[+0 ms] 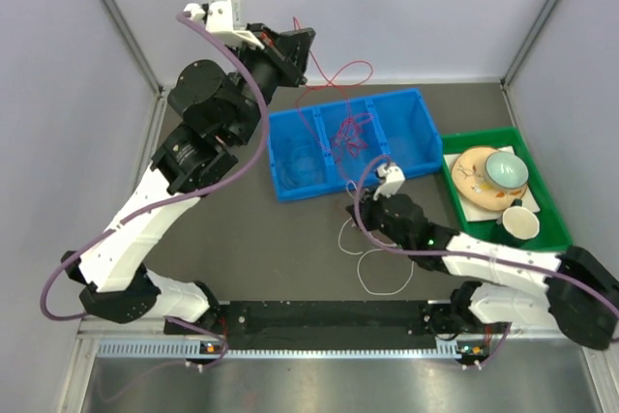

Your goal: Untangle the cables

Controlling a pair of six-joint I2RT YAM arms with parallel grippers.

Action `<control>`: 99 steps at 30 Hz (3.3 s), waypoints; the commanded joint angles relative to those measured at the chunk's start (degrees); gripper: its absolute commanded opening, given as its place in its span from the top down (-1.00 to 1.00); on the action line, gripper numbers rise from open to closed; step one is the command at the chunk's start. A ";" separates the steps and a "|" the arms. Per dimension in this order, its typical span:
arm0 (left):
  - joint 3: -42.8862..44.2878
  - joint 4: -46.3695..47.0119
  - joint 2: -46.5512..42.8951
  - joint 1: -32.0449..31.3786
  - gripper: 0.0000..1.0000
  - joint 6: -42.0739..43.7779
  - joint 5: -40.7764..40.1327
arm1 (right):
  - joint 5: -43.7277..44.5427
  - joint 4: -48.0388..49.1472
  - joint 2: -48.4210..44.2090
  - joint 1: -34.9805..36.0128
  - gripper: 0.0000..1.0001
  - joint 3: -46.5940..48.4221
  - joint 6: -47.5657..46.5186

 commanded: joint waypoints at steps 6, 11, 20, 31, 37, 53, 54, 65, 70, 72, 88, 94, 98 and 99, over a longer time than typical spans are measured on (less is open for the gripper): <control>13.47 1.13 11.41 2.38 1.00 3.24 0.98 | 6.43 -20.25 -25.84 0.70 1.00 -11.89 8.33; 26.12 -3.38 21.97 6.68 1.00 -1.08 6.35 | 8.90 -28.63 -33.84 0.71 1.00 -14.71 12.11; 26.77 -4.00 28.57 11.35 1.00 -7.94 15.23 | 9.69 -29.60 -37.19 0.70 1.00 -16.04 13.79; 26.24 -3.03 29.80 11.35 1.00 -9.43 17.25 | 8.99 -29.60 -36.93 0.70 1.00 -16.47 13.87; 21.25 -1.02 29.10 11.35 1.00 -10.84 18.31 | 8.99 -29.60 -36.93 0.62 1.00 -16.56 13.87; 11.74 2.95 26.81 11.26 1.00 -12.59 18.92 | 8.64 -29.60 -37.02 0.71 1.00 -16.65 13.96; 11.39 3.03 26.90 11.35 1.00 -12.60 19.01 | 8.64 -29.60 -36.93 0.70 1.00 -16.65 13.96; 4.18 5.06 25.24 11.44 1.00 -13.30 16.64 | 8.28 -29.43 -37.02 0.71 1.00 -17.00 14.05; 2.95 5.58 24.00 11.44 1.00 -12.86 15.50 | 8.20 -29.69 -37.46 0.70 1.00 -17.00 14.05; 3.12 5.67 23.30 11.53 1.00 -12.51 14.53 | 8.20 -29.69 -37.46 0.79 1.00 -16.91 13.96; 2.51 7.08 20.84 12.58 1.00 -12.60 12.78 | 7.84 -29.60 -37.37 0.70 1.00 -16.48 13.61; 3.48 7.17 20.48 12.67 1.00 -12.42 13.56 | 7.76 -29.52 -36.93 0.70 1.00 -16.39 13.61; 1.29 7.51 20.40 12.76 1.00 -12.95 13.47 | 7.76 -29.34 -36.49 0.70 1.00 -16.21 13.52; 0.67 7.78 20.40 12.76 1.00 -13.38 13.65 | 7.67 -29.34 -36.58 0.79 1.00 -16.21 13.52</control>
